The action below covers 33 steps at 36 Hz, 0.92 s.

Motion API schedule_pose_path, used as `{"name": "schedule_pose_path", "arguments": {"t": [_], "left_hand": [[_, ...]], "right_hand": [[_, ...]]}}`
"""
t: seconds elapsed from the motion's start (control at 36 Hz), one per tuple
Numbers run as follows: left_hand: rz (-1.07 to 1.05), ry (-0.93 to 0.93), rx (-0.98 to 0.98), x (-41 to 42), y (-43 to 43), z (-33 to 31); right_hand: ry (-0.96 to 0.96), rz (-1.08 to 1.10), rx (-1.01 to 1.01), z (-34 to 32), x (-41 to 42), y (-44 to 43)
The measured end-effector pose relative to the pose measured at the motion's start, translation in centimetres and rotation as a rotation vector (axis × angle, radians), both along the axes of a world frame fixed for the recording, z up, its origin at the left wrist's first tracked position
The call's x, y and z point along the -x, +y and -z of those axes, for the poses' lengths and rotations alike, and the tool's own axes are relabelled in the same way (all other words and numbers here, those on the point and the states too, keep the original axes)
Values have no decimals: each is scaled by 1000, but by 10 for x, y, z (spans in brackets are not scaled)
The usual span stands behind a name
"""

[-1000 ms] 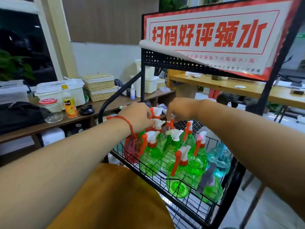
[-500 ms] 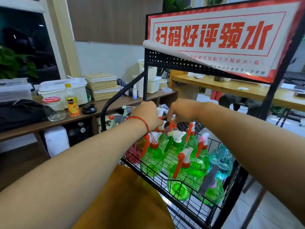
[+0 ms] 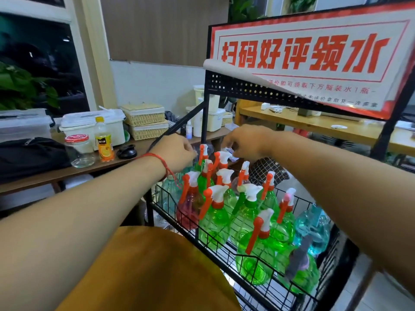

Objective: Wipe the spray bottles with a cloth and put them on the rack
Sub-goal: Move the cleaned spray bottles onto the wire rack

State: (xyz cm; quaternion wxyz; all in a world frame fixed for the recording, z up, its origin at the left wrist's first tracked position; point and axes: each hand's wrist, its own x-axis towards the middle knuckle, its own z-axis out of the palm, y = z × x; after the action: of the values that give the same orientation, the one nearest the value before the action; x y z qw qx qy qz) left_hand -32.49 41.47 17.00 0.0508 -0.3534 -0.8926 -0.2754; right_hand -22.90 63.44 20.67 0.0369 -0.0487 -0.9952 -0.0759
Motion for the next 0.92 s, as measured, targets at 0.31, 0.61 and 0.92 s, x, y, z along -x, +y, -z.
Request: {"name": "schedule_pose_path", "arguments": {"t": [0.31, 0.61, 0.92], "left_hand": [[132, 91, 197, 1, 40, 14], [190, 178, 177, 3, 32, 16], [90, 73, 12, 0, -13, -4]], "right_hand": [[-37, -13, -20, 38, 53, -4], [-14, -6, 61, 38, 53, 7], [-17, -91, -104, 13, 31, -20]]}}
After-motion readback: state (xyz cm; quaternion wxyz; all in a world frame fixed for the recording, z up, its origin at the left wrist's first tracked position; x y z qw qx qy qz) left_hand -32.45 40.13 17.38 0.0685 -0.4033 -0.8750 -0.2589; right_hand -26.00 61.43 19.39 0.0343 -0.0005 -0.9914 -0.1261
